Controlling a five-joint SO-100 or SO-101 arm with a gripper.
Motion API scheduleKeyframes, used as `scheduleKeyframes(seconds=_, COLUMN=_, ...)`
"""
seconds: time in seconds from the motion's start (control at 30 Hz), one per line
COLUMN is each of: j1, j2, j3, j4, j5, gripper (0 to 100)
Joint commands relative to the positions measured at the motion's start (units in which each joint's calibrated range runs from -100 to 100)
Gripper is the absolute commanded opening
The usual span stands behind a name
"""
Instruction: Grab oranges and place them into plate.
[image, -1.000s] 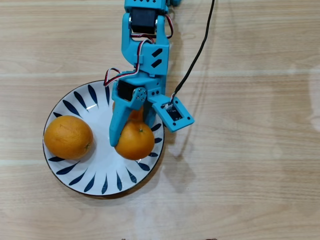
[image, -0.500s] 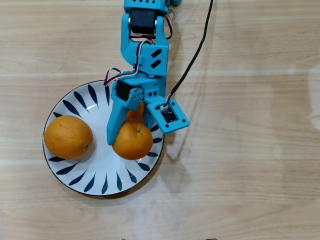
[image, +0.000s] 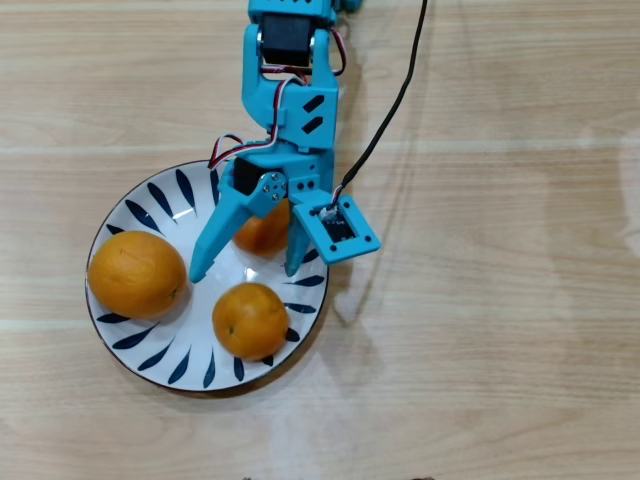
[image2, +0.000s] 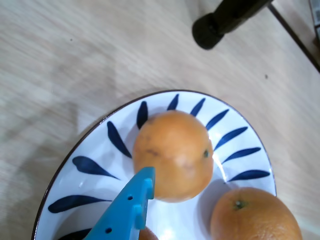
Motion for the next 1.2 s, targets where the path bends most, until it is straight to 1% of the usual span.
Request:
scheduleKeyframes(seconds=0.0, j1=-0.7, j2=-1.4, j3=-2.7, j4=0.1, j5=-0.3, gripper=42)
scheduleKeyframes(seconds=0.07, j1=-1.1, j2=-2.0, j3=-2.6, j4=2.0, j5=0.0, gripper=39)
scheduleKeyframes(seconds=0.13, j1=-2.0, j2=-4.0, j3=-2.2, j4=4.3, j5=0.2, gripper=33)
scheduleKeyframes(seconds=0.2, j1=-3.0, j2=-6.7, j3=-1.7, j4=7.0, j5=1.7, gripper=22)
scheduleKeyframes(seconds=0.23, j1=-4.1, j2=-10.3, j3=-0.4, j4=8.7, j5=5.0, gripper=9)
scheduleKeyframes(seconds=0.27, j1=-4.9, j2=-12.2, j3=0.7, j4=8.8, j5=6.7, gripper=2)
scheduleKeyframes(seconds=0.3, j1=-5.7, j2=-14.4, j3=2.4, j4=9.5, j5=8.2, gripper=1)
scheduleKeyframes(seconds=0.37, j1=-7.0, j2=-19.2, j3=7.4, j4=11.4, j5=10.4, gripper=4)
scheduleKeyframes(seconds=0.47, j1=-8.3, j2=-27.5, j3=17.9, j4=12.1, j5=12.2, gripper=2)
scheduleKeyframes(seconds=0.67, j1=-9.9, j2=-48.7, j3=44.8, j4=8.7, j5=13.3, gripper=2)
scheduleKeyframes(seconds=0.73, j1=-10.7, j2=-56.0, j3=51.9, j4=7.1, j5=14.6, gripper=2)
scheduleKeyframes(seconds=0.87, j1=-12.1, j2=-70.0, j3=62.6, j4=7.7, j5=17.7, gripper=2)
scheduleKeyframes(seconds=0.93, j1=-12.8, j2=-77.1, j3=67.3, j4=10.1, j5=19.3, gripper=2)
scheduleKeyframes(seconds=1.0, j1=-13.2, j2=-84.3, j3=71.1, j4=14.7, j5=21.0, gripper=2)
scheduleKeyframes(seconds=1.03, j1=-13.2, j2=-88.1, j3=72.8, j4=17.5, j5=21.8, gripper=2)
scheduleKeyframes(seconds=1.07, j1=-13.1, j2=-94.8, j3=75.4, j4=23.4, j5=23.6, gripper=2)
scheduleKeyframes(seconds=1.17, j1=-12.2, j2=-103.9, j3=79.6, j4=31.6, j5=25.2, gripper=2)
